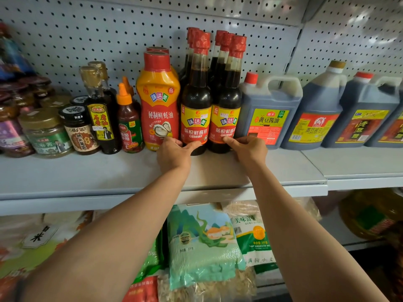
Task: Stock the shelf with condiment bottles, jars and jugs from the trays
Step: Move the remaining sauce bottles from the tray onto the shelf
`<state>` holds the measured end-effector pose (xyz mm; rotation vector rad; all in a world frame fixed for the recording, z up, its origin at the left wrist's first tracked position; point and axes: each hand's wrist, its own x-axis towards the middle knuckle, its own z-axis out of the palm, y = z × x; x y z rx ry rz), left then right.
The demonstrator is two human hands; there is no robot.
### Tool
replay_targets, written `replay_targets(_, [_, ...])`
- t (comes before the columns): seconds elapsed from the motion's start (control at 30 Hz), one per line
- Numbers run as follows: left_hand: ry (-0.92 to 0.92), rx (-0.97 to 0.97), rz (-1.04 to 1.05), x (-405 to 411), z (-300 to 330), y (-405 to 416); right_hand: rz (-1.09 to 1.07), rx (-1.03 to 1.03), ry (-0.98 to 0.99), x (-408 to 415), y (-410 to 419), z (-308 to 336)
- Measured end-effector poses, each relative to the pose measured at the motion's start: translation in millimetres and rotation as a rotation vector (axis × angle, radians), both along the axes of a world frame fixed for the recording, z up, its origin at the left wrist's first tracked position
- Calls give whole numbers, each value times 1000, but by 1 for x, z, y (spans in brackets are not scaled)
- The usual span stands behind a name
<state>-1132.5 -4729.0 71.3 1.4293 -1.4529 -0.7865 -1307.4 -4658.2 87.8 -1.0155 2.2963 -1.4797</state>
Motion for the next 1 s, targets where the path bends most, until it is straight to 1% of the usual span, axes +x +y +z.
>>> replay_targets(0.17, [-17, 17, -4, -1, -2, -6, -74, 20, 30, 4, -4, 2])
replay_targets(0.57, [-92, 26, -15, -6, 2, -8, -83, 18, 70, 0, -8, -7])
replay_targets(1.0, [-117, 38, -12, -7, 5, -6, -77, 21, 69, 2, -8, -8])
